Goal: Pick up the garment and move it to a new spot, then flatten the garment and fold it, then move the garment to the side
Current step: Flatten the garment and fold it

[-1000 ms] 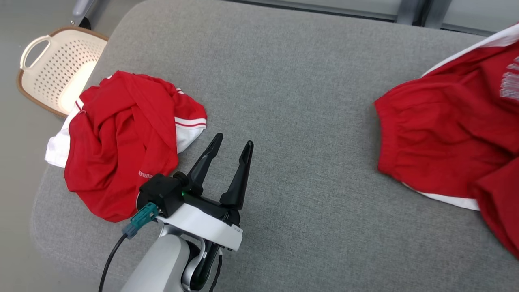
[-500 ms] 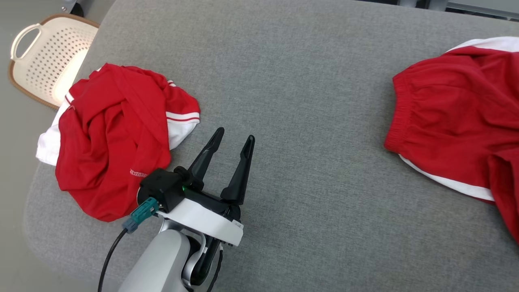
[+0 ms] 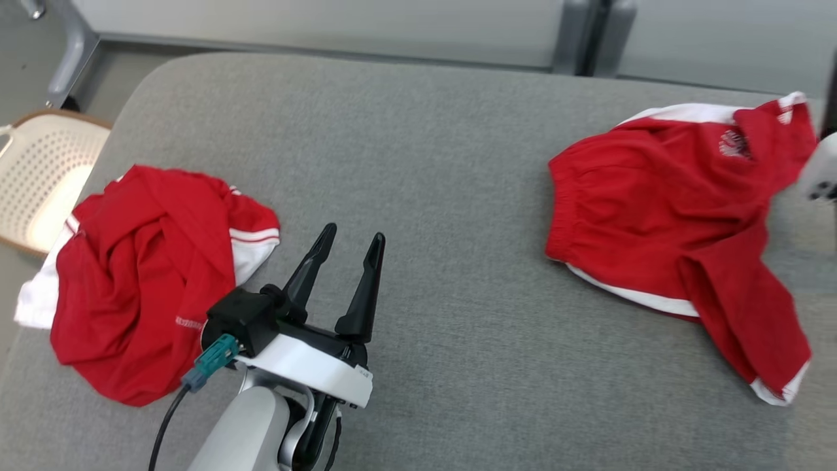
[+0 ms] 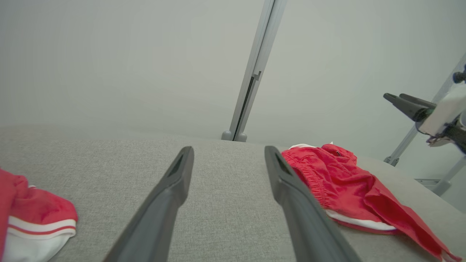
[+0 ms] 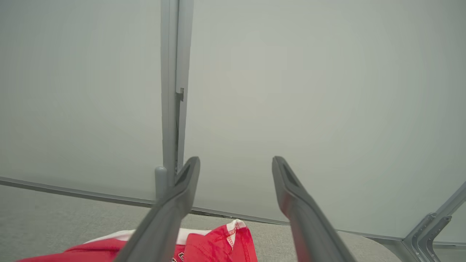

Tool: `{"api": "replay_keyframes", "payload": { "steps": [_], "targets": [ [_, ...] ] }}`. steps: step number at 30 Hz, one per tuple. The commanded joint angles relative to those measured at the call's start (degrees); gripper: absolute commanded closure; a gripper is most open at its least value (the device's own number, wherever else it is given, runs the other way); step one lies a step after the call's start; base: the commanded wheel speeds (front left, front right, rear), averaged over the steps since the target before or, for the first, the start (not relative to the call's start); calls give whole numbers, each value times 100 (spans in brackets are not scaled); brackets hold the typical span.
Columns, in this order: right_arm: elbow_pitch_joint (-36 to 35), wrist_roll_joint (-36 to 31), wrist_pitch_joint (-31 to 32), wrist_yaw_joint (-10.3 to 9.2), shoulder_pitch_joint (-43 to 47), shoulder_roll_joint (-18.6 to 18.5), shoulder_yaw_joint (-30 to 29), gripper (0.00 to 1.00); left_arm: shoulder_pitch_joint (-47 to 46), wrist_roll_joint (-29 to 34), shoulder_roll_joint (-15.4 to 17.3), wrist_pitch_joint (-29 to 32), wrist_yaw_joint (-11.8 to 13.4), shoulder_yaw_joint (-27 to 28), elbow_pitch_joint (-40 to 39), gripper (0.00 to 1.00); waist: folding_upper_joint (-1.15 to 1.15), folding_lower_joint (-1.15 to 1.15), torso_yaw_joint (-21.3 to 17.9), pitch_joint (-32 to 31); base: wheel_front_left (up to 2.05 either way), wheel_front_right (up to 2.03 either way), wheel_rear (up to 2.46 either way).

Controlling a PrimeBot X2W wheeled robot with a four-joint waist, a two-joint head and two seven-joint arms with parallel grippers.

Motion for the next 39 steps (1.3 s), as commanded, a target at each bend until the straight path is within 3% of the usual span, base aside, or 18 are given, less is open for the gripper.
{"api": "replay_keyframes", "payload": {
  "steps": [1, 6, 12, 19, 25, 39],
  "targets": [
    [-58, 134, -113, -1, 180, 46, 126, 0, 76, 67, 28, -3, -27, 51, 7, 0, 0, 0, -279, -304, 0, 0, 0],
    [-646, 846, -341, -1, 1133, 451, 769, 0, 290, 99, 28, -2, -31, 145, 24, 0, 0, 0, -501, -667, 0, 0, 0],
    [-2392, 1608, -356, -1, 2874, 720, 1486, 0, 568, 82, 26, -2, 5, 230, 19, 0, 0, 0, -701, -878, 0, 0, 0],
    [-3976, 1587, -357, -1, 4868, 981, 1631, 0, 672, 46, 26, -2, 101, 186, 39, 0, 0, 0, -785, -847, 0, 0, 0],
    [-3946, 1310, -358, -1, 5047, 1061, 1573, 0, 605, 93, 25, -2, 48, 238, 59, 0, 0, 0, -799, -756, 0, 0, 0],
    [-2688, 448, -358, -1, 4510, 1000, 1387, 0, 397, 33, 26, -3, -11, 120, 133, 0, 0, 0, -499, -395, 0, 0, 0]
  ]
}}
